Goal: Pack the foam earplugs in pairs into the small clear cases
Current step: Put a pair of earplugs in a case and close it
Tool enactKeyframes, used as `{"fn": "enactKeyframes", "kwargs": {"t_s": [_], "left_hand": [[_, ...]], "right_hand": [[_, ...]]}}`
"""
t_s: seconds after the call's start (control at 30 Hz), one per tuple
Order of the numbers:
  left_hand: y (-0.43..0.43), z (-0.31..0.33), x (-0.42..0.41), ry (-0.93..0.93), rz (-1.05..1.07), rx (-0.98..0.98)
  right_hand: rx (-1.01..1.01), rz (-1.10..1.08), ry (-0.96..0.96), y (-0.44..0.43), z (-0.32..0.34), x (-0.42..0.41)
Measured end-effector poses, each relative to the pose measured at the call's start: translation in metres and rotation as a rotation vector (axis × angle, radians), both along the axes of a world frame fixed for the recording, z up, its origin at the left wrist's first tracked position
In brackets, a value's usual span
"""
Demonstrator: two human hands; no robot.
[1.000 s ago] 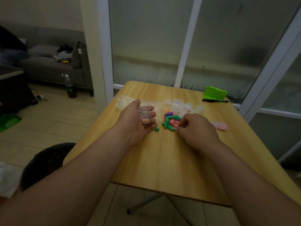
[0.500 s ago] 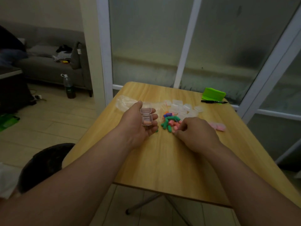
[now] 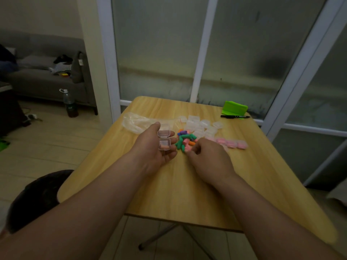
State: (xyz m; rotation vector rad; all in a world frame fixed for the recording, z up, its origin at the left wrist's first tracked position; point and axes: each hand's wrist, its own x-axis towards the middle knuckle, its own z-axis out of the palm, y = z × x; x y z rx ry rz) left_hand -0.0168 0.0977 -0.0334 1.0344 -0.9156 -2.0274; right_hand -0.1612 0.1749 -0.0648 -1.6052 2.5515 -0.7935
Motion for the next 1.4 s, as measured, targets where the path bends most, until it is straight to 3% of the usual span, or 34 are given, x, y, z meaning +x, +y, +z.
{"fn": "enactKeyframes", "kwargs": {"t_s": [0.77,1.13,1.2,1.4], "left_hand": [[0.004,0.000,0.000,-0.025,-0.044,-0.006],[0.004,0.000,0.000,-0.042,-0.047,0.007],[0.004,-0.002,-0.002,-0.028,-0.058,0.019],[0.011,-0.005,-0.006,0.065,-0.199,0.038]], "right_hand": [[0.026,0.139,-0.077,0.012,0.003,-0.018],[-0.183,-0.006,-0.785,0.006,0.006,-0.043],[-0.234,0.037,-0.752,0.008,0.010,-0.038],[-0.309,0.302,-0.289,0.010,0.021,-0.007]]}}
